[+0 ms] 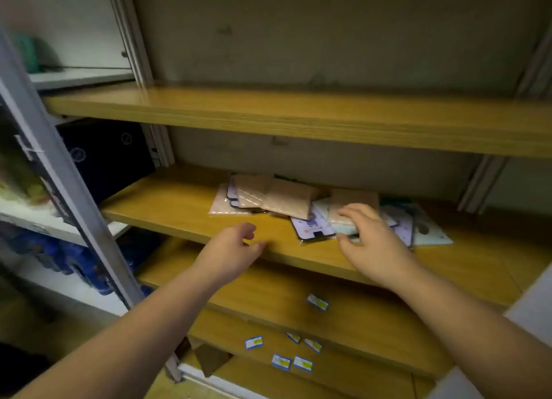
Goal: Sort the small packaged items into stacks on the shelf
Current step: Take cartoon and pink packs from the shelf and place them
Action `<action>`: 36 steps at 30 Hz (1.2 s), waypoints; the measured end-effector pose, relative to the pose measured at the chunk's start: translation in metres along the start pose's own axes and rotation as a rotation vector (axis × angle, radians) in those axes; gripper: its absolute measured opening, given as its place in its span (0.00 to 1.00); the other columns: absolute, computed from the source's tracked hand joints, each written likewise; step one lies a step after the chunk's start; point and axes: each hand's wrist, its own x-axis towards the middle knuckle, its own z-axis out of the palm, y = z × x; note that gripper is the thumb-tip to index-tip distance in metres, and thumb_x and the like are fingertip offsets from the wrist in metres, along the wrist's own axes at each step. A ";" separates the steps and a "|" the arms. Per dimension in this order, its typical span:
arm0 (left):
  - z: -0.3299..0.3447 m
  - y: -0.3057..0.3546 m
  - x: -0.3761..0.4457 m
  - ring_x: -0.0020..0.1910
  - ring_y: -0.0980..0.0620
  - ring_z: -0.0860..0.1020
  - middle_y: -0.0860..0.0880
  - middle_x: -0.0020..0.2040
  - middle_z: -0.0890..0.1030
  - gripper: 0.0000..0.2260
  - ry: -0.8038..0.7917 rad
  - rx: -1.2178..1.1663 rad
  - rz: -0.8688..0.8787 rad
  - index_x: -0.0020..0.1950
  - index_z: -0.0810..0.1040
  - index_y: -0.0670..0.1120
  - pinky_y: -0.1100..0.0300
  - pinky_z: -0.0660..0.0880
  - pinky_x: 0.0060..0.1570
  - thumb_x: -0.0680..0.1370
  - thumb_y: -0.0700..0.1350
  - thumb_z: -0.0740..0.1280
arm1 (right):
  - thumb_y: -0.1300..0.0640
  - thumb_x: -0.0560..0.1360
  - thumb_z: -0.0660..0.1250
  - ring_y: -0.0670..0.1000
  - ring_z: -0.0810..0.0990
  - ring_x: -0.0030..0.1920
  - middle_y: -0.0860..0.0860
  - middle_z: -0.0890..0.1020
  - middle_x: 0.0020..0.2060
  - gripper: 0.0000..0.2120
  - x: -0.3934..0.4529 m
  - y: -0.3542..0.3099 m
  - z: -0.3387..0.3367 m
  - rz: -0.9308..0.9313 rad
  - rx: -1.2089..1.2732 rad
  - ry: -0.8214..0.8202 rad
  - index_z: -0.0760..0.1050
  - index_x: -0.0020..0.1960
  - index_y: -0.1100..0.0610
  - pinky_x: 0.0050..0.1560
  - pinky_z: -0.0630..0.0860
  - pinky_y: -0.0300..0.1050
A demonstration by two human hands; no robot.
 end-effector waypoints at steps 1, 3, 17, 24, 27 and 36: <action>-0.006 -0.010 0.013 0.54 0.55 0.76 0.55 0.62 0.78 0.23 0.028 -0.016 -0.009 0.73 0.71 0.50 0.59 0.75 0.48 0.79 0.56 0.67 | 0.55 0.77 0.67 0.44 0.70 0.62 0.47 0.71 0.66 0.21 0.012 -0.001 0.010 -0.001 0.029 0.006 0.71 0.69 0.54 0.60 0.62 0.33; -0.015 -0.031 0.045 0.52 0.55 0.77 0.55 0.59 0.79 0.21 0.074 -0.051 -0.046 0.71 0.73 0.51 0.57 0.76 0.46 0.79 0.54 0.67 | 0.56 0.77 0.67 0.37 0.66 0.56 0.46 0.72 0.63 0.20 0.035 -0.010 0.023 -0.005 0.064 0.028 0.72 0.68 0.54 0.55 0.58 0.21; -0.048 -0.092 0.192 0.47 0.38 0.83 0.41 0.47 0.86 0.10 -0.022 -0.273 -0.181 0.55 0.84 0.49 0.40 0.80 0.50 0.78 0.52 0.70 | 0.56 0.78 0.66 0.33 0.70 0.55 0.42 0.74 0.60 0.17 0.100 -0.045 0.084 0.225 0.211 0.003 0.74 0.67 0.49 0.54 0.63 0.21; -0.058 -0.101 0.198 0.28 0.50 0.79 0.44 0.38 0.81 0.03 0.077 -0.599 -0.303 0.47 0.80 0.46 0.61 0.75 0.23 0.77 0.44 0.68 | 0.48 0.77 0.63 0.50 0.76 0.49 0.46 0.77 0.49 0.14 0.112 -0.037 0.092 0.423 0.039 -0.023 0.75 0.62 0.44 0.48 0.70 0.43; -0.071 -0.106 0.200 0.36 0.44 0.80 0.42 0.44 0.79 0.00 0.174 -0.674 -0.329 0.50 0.74 0.47 0.60 0.77 0.23 0.80 0.43 0.64 | 0.42 0.73 0.60 0.54 0.76 0.43 0.48 0.75 0.37 0.10 0.120 -0.033 0.091 0.447 -0.130 -0.014 0.76 0.46 0.47 0.47 0.73 0.47; -0.084 -0.114 0.175 0.36 0.49 0.82 0.48 0.46 0.79 0.13 0.391 -0.471 -0.073 0.53 0.75 0.50 0.60 0.78 0.24 0.73 0.54 0.62 | 0.20 0.64 0.51 0.62 0.71 0.65 0.61 0.72 0.66 0.50 0.139 -0.025 0.099 0.581 -0.430 -0.187 0.73 0.66 0.60 0.63 0.71 0.57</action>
